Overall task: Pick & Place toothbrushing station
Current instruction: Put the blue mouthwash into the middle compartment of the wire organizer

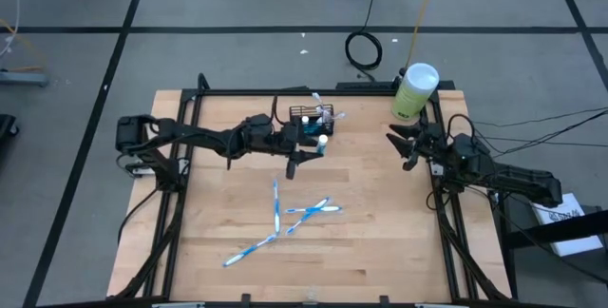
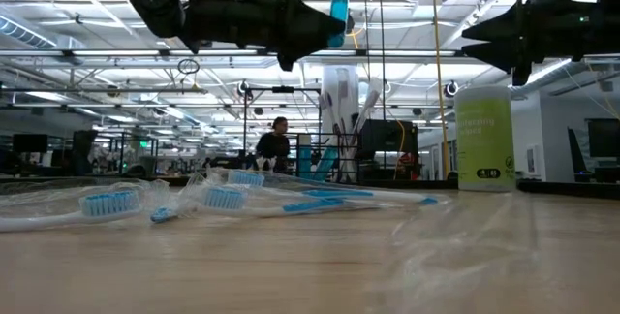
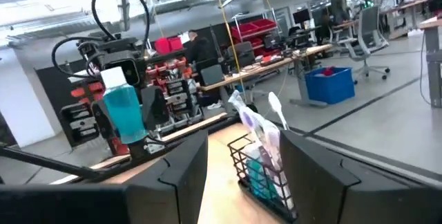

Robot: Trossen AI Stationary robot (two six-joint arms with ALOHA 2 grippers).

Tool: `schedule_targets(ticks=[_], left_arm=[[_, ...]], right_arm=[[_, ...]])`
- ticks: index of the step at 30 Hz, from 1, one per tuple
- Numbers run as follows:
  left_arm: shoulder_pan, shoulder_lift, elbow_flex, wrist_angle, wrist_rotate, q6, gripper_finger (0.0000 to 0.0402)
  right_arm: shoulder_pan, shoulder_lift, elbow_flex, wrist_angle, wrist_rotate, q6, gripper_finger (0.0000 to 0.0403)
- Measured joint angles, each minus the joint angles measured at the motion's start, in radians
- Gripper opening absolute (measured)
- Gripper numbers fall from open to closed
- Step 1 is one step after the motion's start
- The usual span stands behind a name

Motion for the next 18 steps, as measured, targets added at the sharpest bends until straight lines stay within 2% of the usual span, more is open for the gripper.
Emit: schedule_targets(ticks=[4,10,13,18], left_arm=[[0.000,0.009,0.000,-0.004,-0.004,-0.004,0.0136],[0.000,0.008,0.000,0.000,-0.008,0.002,0.0136],[0.000,0.008,0.000,-0.001,-0.030,0.004,0.0136],[0.000,0.008,0.000,-0.004,-0.034,-0.004,0.0136]], right_arm=[[0.031,0.107,-0.021,0.146,-0.088,-0.037,0.0173],[0.135,0.500,-0.042,0.616,-0.101,-0.116,0.0212],[0.179,0.701,0.022,0.774,-0.105,-0.196,0.0249],[0.195,0.962,0.217,0.793,-0.089,-0.231,0.0304]])
